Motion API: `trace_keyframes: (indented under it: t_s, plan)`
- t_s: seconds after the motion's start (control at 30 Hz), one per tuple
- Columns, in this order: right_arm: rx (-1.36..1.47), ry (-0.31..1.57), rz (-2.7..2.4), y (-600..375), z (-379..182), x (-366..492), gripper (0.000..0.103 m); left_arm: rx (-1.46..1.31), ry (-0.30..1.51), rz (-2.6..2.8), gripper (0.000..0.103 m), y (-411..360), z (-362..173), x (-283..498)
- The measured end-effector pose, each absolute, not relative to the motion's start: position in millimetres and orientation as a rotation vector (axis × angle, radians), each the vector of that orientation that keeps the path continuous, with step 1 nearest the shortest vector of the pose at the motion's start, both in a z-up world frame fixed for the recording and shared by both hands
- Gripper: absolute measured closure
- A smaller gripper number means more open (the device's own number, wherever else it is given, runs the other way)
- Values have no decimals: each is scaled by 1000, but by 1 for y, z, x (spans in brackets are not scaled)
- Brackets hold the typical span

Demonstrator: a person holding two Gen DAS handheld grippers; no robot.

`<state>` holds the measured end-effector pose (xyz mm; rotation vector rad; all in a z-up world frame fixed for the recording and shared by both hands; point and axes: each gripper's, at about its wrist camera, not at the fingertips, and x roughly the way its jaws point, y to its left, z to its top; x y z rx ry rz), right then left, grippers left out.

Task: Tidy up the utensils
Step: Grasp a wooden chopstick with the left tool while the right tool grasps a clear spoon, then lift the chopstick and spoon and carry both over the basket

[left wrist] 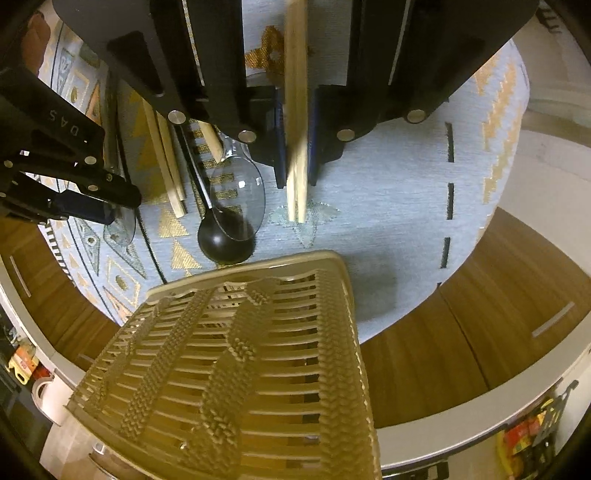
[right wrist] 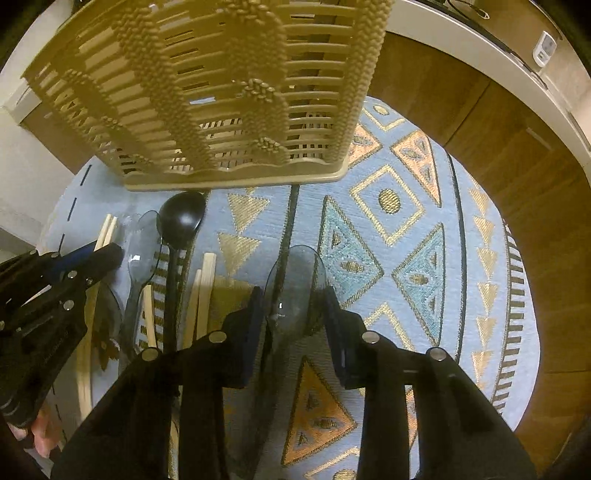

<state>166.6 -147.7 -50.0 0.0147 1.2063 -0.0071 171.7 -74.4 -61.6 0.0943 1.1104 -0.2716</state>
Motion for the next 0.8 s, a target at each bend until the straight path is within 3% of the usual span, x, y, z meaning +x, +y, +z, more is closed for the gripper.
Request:
trace_keyframes:
  t_s: [0.4,0.8]
  plan:
    - [132,992,121,-181,-16,107,74,-57,910,-375,95,-53,-18,142]
    - [59,625,304,-188,36,28,74,-140,590,-444,101,-32,39,82]
